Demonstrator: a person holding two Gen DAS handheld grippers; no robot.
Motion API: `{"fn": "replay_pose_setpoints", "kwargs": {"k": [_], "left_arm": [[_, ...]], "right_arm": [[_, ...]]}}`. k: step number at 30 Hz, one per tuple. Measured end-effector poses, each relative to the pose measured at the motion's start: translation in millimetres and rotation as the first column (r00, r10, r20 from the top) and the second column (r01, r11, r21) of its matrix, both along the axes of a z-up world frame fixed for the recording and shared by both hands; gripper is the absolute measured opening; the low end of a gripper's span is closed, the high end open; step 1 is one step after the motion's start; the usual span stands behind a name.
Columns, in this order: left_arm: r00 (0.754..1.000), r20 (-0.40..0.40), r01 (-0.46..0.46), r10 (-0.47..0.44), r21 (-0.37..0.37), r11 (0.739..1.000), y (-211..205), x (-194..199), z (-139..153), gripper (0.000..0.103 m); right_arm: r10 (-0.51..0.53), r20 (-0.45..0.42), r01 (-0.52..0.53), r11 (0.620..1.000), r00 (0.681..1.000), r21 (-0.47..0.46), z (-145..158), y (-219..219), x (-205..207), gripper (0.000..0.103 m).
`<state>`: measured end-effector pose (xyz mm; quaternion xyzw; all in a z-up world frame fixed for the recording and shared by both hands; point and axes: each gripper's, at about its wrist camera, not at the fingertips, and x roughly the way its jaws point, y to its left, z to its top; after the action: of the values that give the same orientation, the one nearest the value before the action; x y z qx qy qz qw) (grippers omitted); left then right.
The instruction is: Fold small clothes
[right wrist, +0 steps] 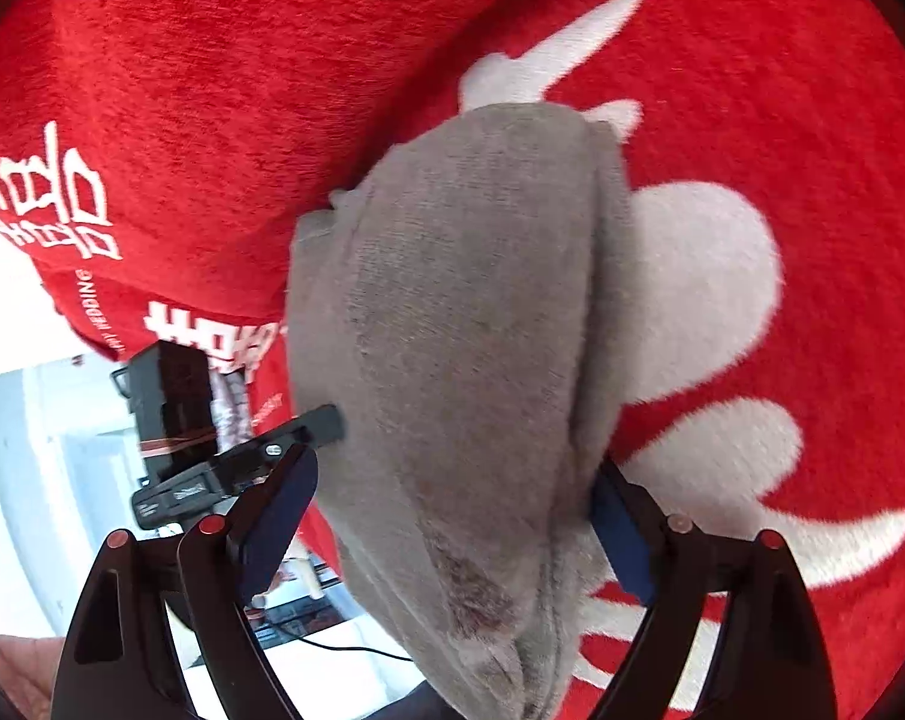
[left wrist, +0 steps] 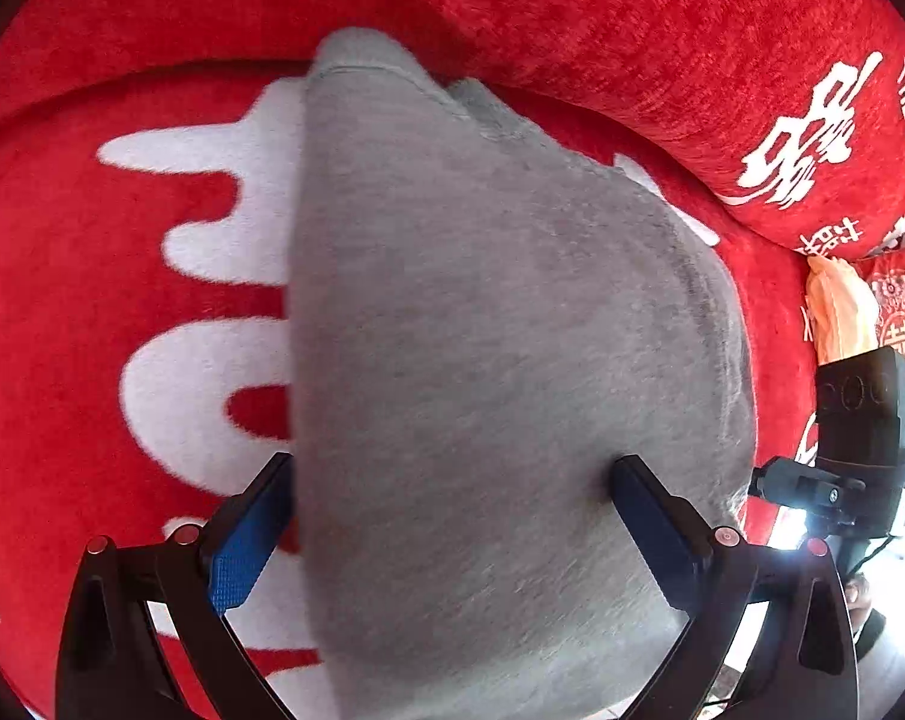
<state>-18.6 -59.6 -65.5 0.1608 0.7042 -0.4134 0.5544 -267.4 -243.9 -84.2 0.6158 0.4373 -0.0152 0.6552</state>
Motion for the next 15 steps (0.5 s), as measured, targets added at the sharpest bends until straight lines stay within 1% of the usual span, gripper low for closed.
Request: {"fn": "replay_pose_setpoints", "kwargs": {"k": [2,4,8,9,10,11,12,13,15], "left_arm": [[1.0,0.018,0.017,-0.017,0.001,1.0,-9.3,-6.1,-0.8,0.103],[0.999,0.03,0.016,-0.016,0.006,1.0,-14.5,-10.2,-1.6,0.103],[1.0,0.027,0.015,-0.015,0.007,1.0,-15.2,-11.6,0.7,0.103],[0.999,0.029,0.016,-0.017,0.009,1.0,-9.6,-10.3,3.4,0.103],[0.999,0.04,0.015,-0.016,0.013,1.0,-9.5,-11.7,5.2,0.103],[0.998,0.054,0.014,-0.014,0.013,1.0,-8.6,-12.7,7.9,0.097],[0.997,0.07,0.011,-0.012,0.01,1.0,-8.0,-13.8,11.1,0.09],[0.996,0.085,0.008,-0.009,0.002,1.0,-7.2,-15.3,15.3,0.086],[0.995,0.1,0.009,-0.007,-0.018,1.0,-4.4,-16.5,22.9,0.068]], "right_arm": [[0.008,0.017,-0.008,1.0,1.0,0.003,-2.0,1.2,4.4,0.09],[0.001,0.025,-0.002,1.0,1.0,0.013,-5.4,1.9,9.7,0.09],[-0.05,0.036,0.048,0.997,0.998,0.053,-10.5,-1.2,7.1,0.09],[-0.062,0.024,0.061,0.996,0.998,0.058,-10.7,-0.7,5.7,0.085],[-0.068,0.0,0.068,0.997,0.998,0.048,-10.6,-0.1,4.6,0.077],[-0.063,-0.031,0.064,0.997,0.998,0.032,-12.1,0.5,4.0,0.052],[-0.061,-0.036,0.062,0.997,0.997,0.04,-14.6,2.9,5.0,0.044],[-0.073,-0.023,0.074,0.996,0.997,0.047,-13.7,4.1,4.4,0.043],[-0.076,0.007,0.075,0.996,0.997,0.054,-7.8,6.4,4.2,0.039]]}}
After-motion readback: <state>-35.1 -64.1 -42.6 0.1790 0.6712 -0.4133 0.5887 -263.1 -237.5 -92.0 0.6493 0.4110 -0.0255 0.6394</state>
